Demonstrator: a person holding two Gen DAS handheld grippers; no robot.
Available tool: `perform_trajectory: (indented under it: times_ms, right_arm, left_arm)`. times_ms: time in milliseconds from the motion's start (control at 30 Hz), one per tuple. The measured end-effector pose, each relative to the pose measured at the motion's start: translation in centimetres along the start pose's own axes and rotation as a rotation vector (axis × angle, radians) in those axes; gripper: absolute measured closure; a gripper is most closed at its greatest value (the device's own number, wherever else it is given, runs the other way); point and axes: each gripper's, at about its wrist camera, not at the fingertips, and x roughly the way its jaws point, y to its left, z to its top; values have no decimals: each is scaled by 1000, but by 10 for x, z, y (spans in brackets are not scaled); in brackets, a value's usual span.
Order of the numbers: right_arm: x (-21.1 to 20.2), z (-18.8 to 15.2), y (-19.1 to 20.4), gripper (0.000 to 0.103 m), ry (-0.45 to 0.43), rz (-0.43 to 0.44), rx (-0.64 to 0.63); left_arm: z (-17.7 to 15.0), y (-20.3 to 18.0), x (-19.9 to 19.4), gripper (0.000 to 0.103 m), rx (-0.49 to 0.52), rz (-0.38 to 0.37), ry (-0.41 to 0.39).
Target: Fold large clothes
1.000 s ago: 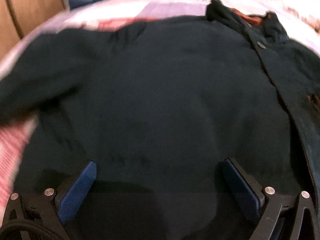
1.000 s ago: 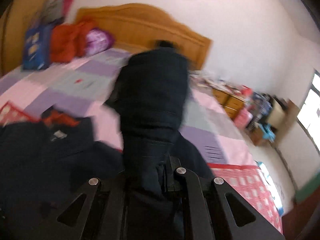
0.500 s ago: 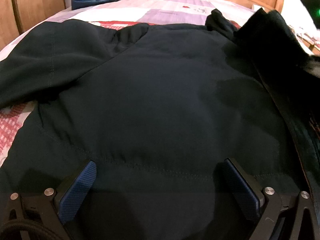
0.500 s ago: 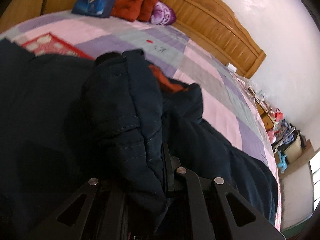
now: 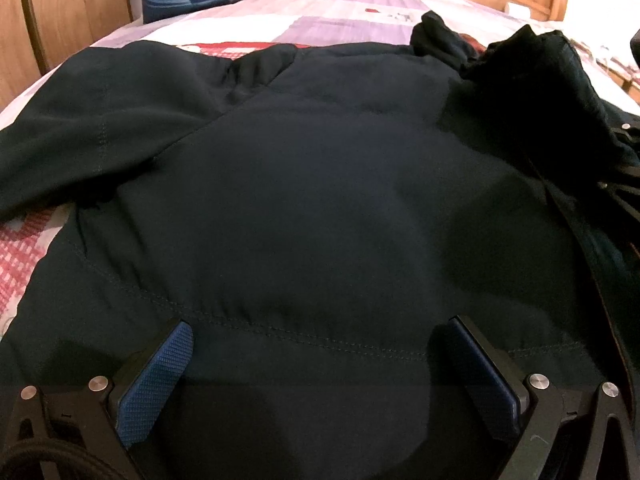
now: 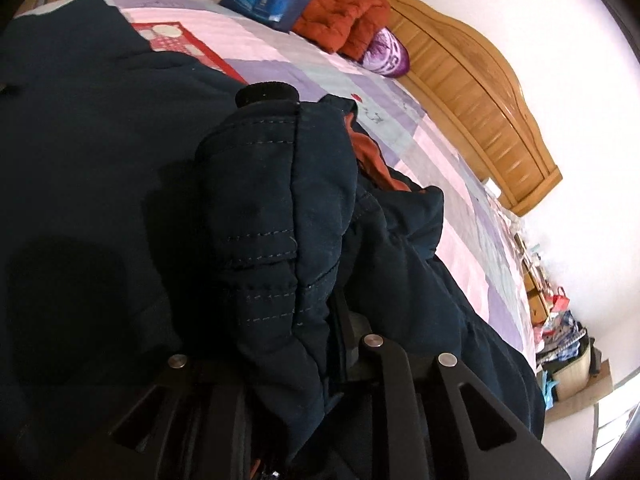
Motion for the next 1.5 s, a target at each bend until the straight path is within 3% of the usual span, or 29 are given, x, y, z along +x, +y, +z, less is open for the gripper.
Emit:
perform_trajectory:
  times_ms: [267, 400, 567, 633, 667, 700, 733, 767, 800, 900, 967, 1067, 1133, 1233, 1400, 1467, 1500]
  right_arm:
    - [-9, -4, 5, 79, 0, 46, -56]
    - [-14, 3, 2, 77, 24, 87, 8]
    - [-19, -3, 12, 75, 21, 89, 2]
    - [-18, 2, 8, 72, 60, 106, 45]
    - [-18, 5, 7, 66, 80, 109, 53]
    - [-19, 9, 5, 42, 101, 124, 67]
    - [-22, 11, 3, 28, 105, 159, 94]
    - [-26, 11, -1, 7, 103, 187, 127]
    - [-31, 12, -6, 1, 112, 224, 178]
    - [-51, 5, -17, 1, 89, 268, 278]
    - [-79, -8, -37, 1, 12, 252, 378]
    - [-108, -38, -77, 1, -39, 142, 481]
    - [-110, -63, -108, 1, -19, 35, 535]
    - [-93, -96, -150, 1, 56, -73, 592]
    - [-60, -118, -189, 1, 101, -107, 678]
    - [-37, -121, -191, 1, 143, -87, 661]
    - [-23, -126, -187, 1, 182, -75, 638]
  left_arm:
    - [-1, 1, 0, 0, 1, 0, 2]
    - [0, 0, 0, 0, 0, -1, 3]
    - [-1, 0, 0, 0, -1, -2, 3]
    - [-1, 1, 0, 0, 0, -2, 2]
    - [-1, 1, 0, 0, 0, -2, 3]
    - [-1, 1, 0, 0, -1, -3, 4]
    - [-1, 2, 1, 0, -1, -5, 6]
    - [-1, 1, 0, 0, -1, -5, 8]
    - [0, 2, 0, 0, 0, -5, 11]
    - [2, 3, -1, 0, 0, -11, 28]
    - [7, 2, -4, 0, 11, -14, 58]
    - [21, -5, -27, 0, 43, -11, 26]
    - [35, -16, -53, 0, 68, -24, -54]
    - [66, -47, -75, 0, 74, -90, -108]
    - [109, -134, -63, 0, 81, -194, -140]
    - [117, -163, -40, 0, 106, -174, -111]
    - [119, -173, -22, 0, 118, -129, -87]
